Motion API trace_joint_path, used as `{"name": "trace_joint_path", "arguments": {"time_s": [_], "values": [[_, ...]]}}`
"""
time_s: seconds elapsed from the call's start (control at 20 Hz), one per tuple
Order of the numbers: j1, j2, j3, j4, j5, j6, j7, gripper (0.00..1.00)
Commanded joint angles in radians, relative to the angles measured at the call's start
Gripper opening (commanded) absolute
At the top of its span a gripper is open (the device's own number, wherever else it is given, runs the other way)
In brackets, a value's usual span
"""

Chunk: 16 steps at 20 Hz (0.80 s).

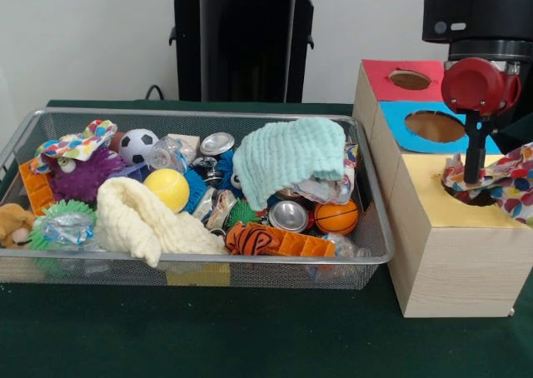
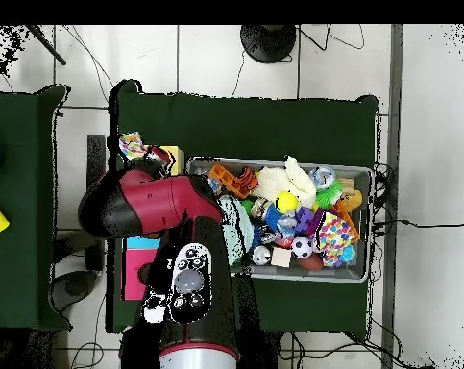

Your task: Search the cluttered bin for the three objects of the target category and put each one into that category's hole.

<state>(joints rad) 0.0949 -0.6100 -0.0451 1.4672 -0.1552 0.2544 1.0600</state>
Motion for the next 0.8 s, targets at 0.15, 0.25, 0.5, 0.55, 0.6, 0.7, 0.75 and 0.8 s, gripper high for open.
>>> {"name": "trace_joint_path", "arguments": {"time_s": [0.15,0.25,0.5,0.55,0.6,0.7,0.75,0.8], "values": [[-0.064,0.076,0.065,0.114,0.032,-0.05,0.252,0.0],[-0.079,0.091,0.086,0.127,0.04,-0.059,0.255,0.0],[-0.092,0.112,0.103,0.142,0.021,-0.095,0.235,0.0],[-0.09,0.114,0.103,0.142,0.014,-0.102,0.23,0.0],[-0.09,0.121,0.103,0.145,0.014,-0.113,0.234,0.0],[-0.091,0.124,0.107,0.154,0.02,-0.12,0.239,0.0],[-0.095,0.121,0.116,0.162,0.02,-0.122,0.235,0.0],[-0.1,0.119,0.126,0.171,0.02,-0.124,0.231,0.0]]}}
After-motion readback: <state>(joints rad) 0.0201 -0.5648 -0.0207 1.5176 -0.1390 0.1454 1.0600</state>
